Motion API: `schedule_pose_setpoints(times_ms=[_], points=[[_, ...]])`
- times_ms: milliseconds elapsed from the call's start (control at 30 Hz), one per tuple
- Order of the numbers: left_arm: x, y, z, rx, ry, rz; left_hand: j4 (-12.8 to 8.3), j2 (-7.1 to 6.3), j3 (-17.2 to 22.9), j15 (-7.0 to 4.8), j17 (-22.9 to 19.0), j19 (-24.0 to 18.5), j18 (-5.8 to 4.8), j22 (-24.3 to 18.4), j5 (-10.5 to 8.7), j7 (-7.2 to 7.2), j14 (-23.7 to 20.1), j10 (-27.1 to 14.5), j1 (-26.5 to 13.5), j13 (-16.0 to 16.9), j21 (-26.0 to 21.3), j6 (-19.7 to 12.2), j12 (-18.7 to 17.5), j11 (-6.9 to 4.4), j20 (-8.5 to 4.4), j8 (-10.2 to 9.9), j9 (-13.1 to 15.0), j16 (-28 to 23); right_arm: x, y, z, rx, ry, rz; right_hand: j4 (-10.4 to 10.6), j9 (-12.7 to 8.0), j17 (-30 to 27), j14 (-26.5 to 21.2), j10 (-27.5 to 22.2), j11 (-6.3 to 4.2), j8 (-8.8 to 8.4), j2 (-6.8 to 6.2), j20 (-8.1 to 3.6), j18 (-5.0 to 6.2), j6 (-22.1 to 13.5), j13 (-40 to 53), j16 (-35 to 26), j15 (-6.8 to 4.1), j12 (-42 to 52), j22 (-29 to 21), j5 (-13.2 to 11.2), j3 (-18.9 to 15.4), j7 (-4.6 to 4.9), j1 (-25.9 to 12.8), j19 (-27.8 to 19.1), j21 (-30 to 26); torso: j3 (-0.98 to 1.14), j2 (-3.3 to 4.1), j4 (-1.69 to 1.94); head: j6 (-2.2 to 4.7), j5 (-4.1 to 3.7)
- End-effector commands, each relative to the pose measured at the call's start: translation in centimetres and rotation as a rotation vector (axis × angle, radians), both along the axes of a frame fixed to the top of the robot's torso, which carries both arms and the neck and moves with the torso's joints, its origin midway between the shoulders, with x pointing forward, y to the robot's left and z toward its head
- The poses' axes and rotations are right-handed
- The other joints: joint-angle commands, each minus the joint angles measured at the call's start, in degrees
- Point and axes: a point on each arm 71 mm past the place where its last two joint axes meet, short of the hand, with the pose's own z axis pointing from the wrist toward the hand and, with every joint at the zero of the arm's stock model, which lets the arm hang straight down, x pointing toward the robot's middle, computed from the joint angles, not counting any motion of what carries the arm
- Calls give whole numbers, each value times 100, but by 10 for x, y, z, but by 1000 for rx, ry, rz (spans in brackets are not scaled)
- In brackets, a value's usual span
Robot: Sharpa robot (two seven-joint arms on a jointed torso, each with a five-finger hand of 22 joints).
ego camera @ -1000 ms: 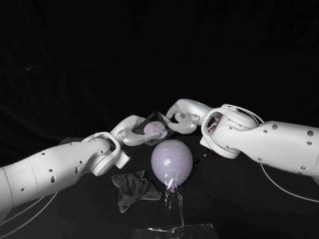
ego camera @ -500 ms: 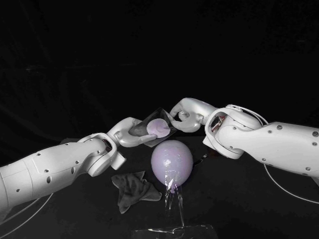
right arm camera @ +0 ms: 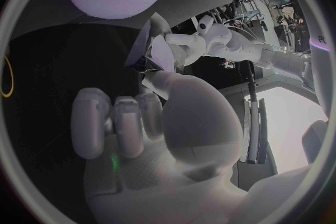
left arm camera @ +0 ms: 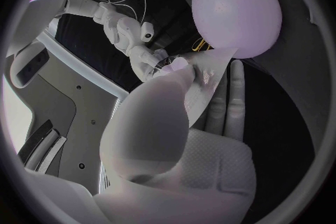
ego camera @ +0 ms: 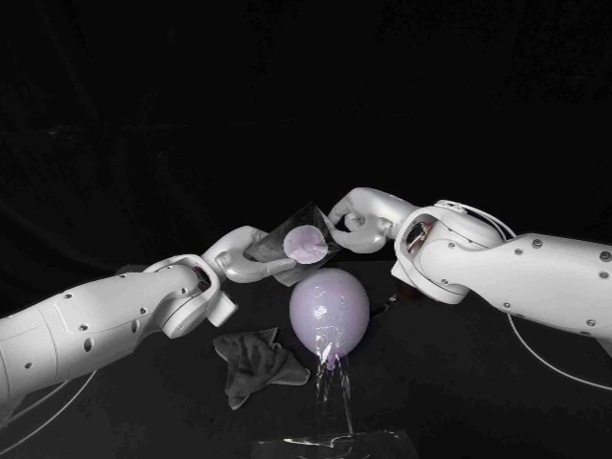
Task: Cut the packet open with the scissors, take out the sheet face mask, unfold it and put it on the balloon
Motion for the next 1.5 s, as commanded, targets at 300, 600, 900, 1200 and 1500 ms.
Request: schedule_pose_setpoints(times_ms=[300,600,900,1200,1500], points=[[1,5,-3,26,25,-7,57,-102,-95,3,45,-31,55,5,-7,6,16,35,-115,-1,33,52,15,1,-5,5,4,38,0,-1,3,-3,-20,-9,-142,334,1426,591,192,-9,320,-3,-14,-113,-6,890,17,-10,-17,635,14,145,11,-55,20,30,-1,0,-3,8,-4],[1,6,-4,57,10,-5,15,172,-71,-140,175,223,78,148,-10,-113,360,351,-36,34,323,198,158,-125,-155,179,139,239,2,-5,4,4,-27,-25,-158,356,1398,585,128,-3,340,24,-9,-106,-34,799,10,-5,-131,615,14,169,17,-87,3,3,2,2,-2,15,-13],[1,7,-3,78,-8,23,38,211,-103,-203,230,294,73,224,-8,-165,504,490,-31,27,464,227,203,-180,-240,269,229,310,1,-7,5,15,-34,-27,-176,379,1409,587,59,4,360,40,-4,-103,-70,702,13,1,-253,608,14,187,25,-126,-4,-9,4,1,-7,29,-26],[1,7,-4,64,9,36,25,244,-63,-225,251,291,68,255,-8,-185,538,532,0,20,517,237,212,-200,-271,305,269,327,0,-10,7,44,-51,-35,-147,392,1399,585,-271,39,333,82,15,-89,-234,232,10,30,-853,567,14,236,72,-245,-43,-72,2,-2,-6,42,-44],[1,8,-4,48,22,48,17,254,-34,-233,266,282,65,272,-7,-193,550,549,8,16,543,241,216,-208,-283,322,292,337,1,-13,8,63,-45,-32,-51,273,1415,587,-707,199,55,137,120,-46,-685,-407,12,164,-1703,424,12,467,263,-365,-173,-274,1,1,0,43,-45]])
